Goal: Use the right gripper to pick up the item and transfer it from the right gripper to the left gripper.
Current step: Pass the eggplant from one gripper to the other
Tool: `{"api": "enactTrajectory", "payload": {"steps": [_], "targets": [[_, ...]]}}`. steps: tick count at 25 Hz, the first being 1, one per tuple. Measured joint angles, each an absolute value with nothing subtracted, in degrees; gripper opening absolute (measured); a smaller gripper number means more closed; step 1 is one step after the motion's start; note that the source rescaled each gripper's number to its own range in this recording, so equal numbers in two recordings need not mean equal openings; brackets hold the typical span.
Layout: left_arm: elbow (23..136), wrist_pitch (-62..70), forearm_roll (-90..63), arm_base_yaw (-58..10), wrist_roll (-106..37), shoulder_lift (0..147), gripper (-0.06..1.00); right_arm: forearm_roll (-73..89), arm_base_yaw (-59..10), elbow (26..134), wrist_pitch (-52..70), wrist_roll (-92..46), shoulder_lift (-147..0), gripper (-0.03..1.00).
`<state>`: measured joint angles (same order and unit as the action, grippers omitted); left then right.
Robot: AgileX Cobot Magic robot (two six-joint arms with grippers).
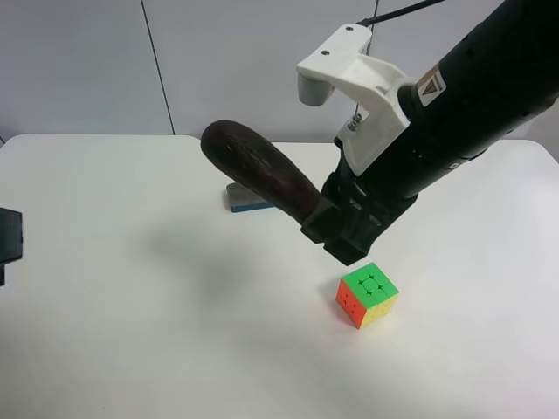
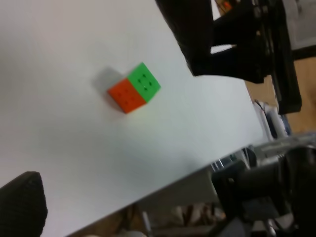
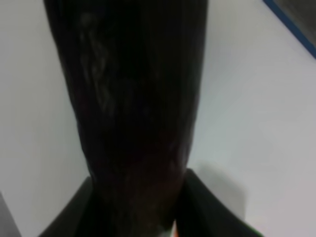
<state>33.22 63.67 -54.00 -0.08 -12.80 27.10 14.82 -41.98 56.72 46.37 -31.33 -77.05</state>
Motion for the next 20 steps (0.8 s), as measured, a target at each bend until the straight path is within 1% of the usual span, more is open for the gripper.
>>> {"api": "enactTrajectory", "payload": {"steps": [8, 20], "targets": [[33.22, 63.09, -61.22, -2.35, -18.94, 36.92, 1.00, 18.58, -41.98, 56.72, 46.28, -35.61, -77.05, 0.00], [33.22, 62.97, -73.53, -2.42, -28.15, 50.22, 1.00, 24.29, -41.98, 56.72, 46.20, -41.38, -77.05, 0.00]]}}
